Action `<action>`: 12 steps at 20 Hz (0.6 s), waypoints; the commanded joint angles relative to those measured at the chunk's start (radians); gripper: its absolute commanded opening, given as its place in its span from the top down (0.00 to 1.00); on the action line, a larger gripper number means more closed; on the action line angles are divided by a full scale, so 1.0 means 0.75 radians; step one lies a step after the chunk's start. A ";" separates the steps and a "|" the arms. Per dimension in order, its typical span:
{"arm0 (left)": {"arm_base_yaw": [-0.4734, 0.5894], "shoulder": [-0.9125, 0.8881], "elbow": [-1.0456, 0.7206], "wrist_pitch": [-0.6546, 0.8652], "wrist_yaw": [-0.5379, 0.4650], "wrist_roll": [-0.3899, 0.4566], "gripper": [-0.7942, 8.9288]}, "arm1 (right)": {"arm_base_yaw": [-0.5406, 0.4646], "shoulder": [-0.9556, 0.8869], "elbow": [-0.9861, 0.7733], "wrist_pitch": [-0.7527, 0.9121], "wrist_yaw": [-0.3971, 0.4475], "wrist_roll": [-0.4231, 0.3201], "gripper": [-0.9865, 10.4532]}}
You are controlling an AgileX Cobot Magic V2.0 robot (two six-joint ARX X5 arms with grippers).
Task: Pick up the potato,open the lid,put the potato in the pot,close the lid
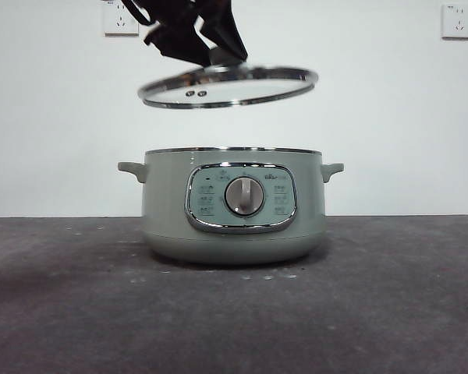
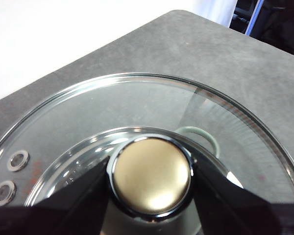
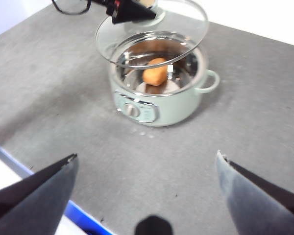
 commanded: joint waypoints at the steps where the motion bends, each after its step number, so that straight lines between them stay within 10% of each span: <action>1: -0.017 0.044 0.028 0.050 -0.010 -0.009 0.93 | 0.000 -0.035 -0.017 -0.033 0.008 0.035 0.50; 12: -0.028 0.184 0.028 0.110 -0.028 -0.010 0.93 | 0.000 -0.047 -0.026 -0.033 0.009 0.033 0.50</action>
